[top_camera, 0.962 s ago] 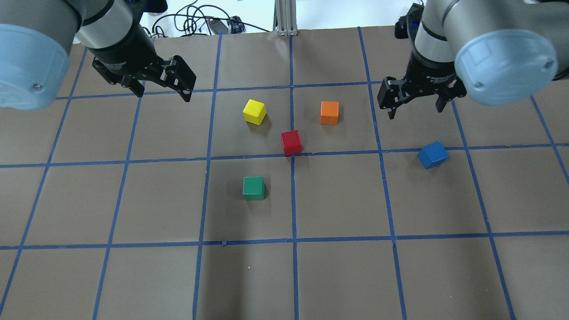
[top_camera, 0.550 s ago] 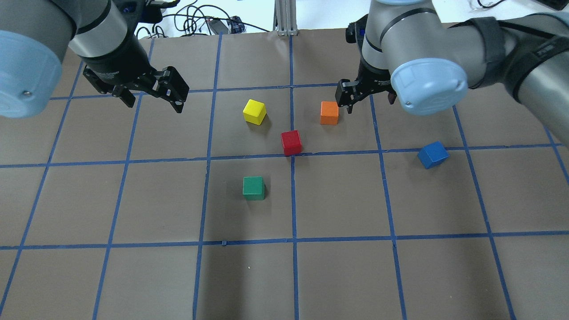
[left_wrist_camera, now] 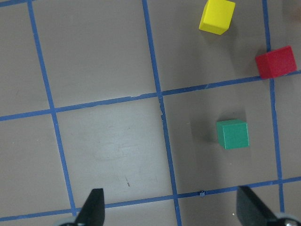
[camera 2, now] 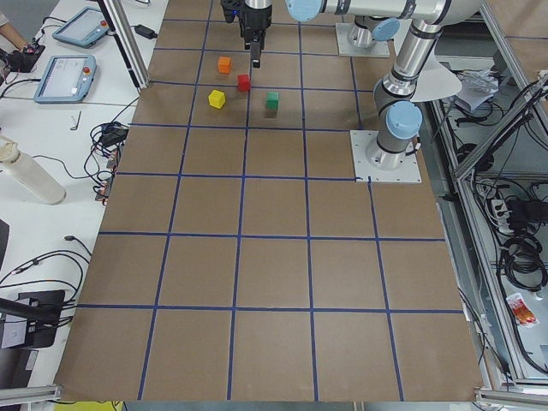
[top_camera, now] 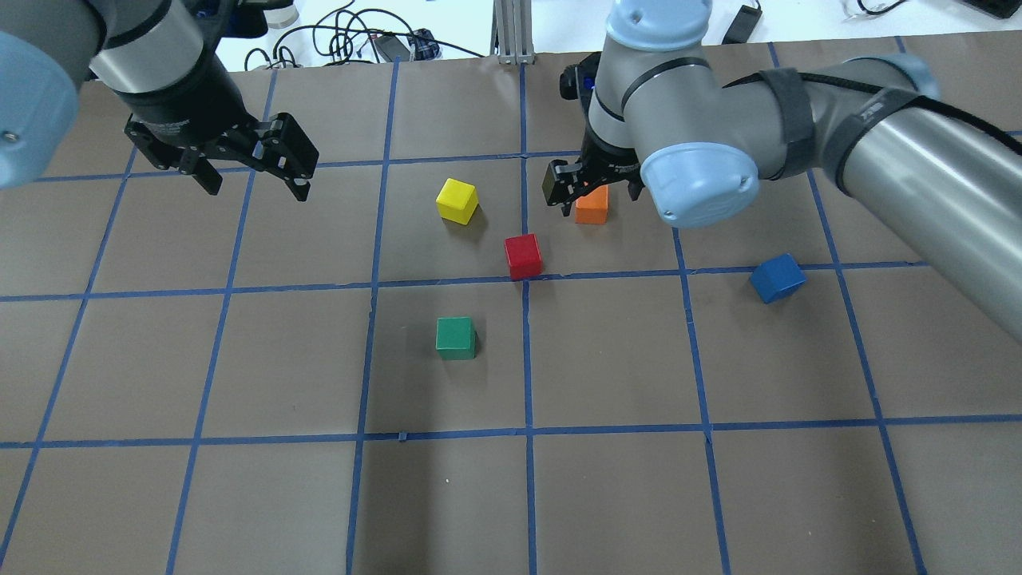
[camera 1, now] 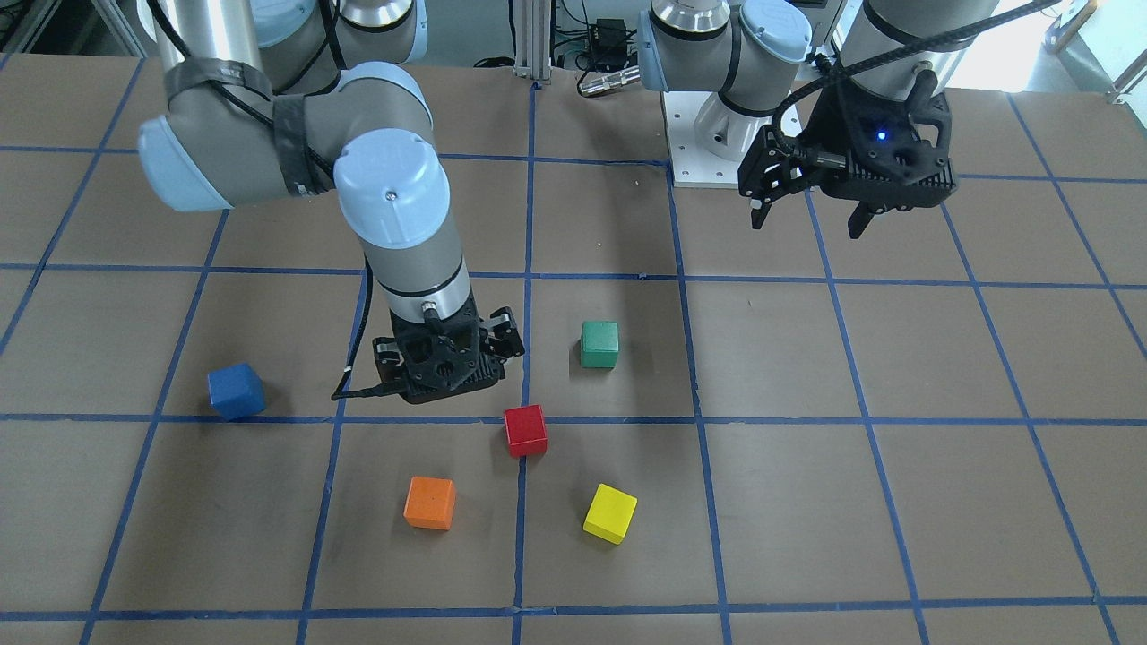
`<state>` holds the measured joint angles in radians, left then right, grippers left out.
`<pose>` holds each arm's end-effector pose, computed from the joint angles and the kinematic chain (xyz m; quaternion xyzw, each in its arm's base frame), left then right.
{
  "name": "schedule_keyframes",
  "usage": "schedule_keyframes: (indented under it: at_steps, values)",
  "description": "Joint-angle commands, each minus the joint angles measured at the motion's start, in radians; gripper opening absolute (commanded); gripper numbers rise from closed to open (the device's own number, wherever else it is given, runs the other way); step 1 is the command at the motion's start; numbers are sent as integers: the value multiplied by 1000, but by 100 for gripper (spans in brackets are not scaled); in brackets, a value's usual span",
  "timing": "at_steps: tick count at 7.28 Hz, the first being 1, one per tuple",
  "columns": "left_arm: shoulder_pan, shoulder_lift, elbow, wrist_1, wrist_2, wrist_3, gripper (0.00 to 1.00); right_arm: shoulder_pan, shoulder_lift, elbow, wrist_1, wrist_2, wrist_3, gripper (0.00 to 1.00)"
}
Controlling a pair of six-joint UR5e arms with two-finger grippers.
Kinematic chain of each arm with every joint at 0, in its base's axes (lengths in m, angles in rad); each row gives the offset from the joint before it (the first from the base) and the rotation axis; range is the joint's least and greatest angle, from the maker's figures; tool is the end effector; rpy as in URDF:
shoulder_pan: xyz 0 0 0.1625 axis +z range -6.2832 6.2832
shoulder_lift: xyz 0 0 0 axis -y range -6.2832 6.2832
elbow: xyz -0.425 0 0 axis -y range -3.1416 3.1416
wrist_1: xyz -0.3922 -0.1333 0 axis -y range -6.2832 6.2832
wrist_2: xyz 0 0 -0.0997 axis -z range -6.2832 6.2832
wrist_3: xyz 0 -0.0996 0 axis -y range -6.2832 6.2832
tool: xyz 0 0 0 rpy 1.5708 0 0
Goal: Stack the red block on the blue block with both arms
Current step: 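Move the right gripper over the red cube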
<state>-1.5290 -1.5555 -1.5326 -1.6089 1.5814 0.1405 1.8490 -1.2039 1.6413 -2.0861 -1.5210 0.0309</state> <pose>-0.1118 -0.4915 0.5104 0.0493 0.9987 -0.0072 0.0060 0.3018 -0.5533 0.3017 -0.1242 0.9912 -0.0346 0.0306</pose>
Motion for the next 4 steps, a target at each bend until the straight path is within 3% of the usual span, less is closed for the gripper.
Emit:
schedule_keyframes:
  at_steps: [1,4]
  values:
    - [6,9,-3,-3,-11,-2,100,32,70,-1,-67,10,41,100]
    - [4,34,-64,7,-9,4,100,64,167,-21,-137,13,73,100]
